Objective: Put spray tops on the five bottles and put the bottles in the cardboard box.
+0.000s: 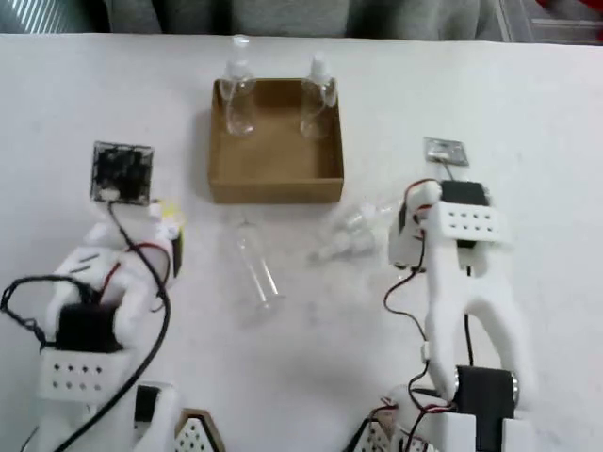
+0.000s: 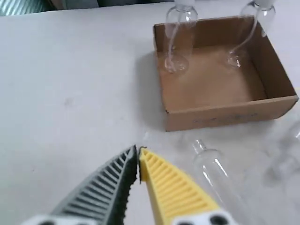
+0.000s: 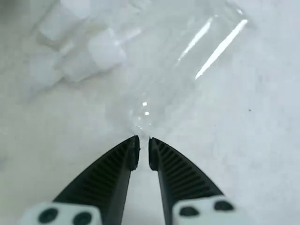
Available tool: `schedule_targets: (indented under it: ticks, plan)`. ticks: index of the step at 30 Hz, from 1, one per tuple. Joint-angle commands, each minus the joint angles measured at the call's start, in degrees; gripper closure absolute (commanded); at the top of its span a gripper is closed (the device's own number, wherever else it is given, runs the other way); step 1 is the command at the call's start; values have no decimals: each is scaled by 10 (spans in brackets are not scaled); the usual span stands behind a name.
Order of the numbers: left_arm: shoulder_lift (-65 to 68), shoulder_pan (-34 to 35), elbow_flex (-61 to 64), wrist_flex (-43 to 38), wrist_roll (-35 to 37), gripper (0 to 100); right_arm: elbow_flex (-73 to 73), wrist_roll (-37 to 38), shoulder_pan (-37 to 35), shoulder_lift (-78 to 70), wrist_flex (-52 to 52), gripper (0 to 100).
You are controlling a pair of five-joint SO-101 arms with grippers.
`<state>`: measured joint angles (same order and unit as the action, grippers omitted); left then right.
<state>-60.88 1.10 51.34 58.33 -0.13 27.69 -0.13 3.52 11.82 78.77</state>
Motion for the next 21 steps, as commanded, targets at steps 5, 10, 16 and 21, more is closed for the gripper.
schedule_targets:
  ticks: [5,10,16,21]
  plan:
    - [128,-57,-95,3,88,846,51,29,80,20,-63,981]
    - [223,-87,-138,20,118,764,104,87,96,23,-97,981]
    - [348,-108,-192,22,185,789,121,107,118,24,-119,981]
    - [441,-102,-225,22,247,789,123,106,108,19,-133,981]
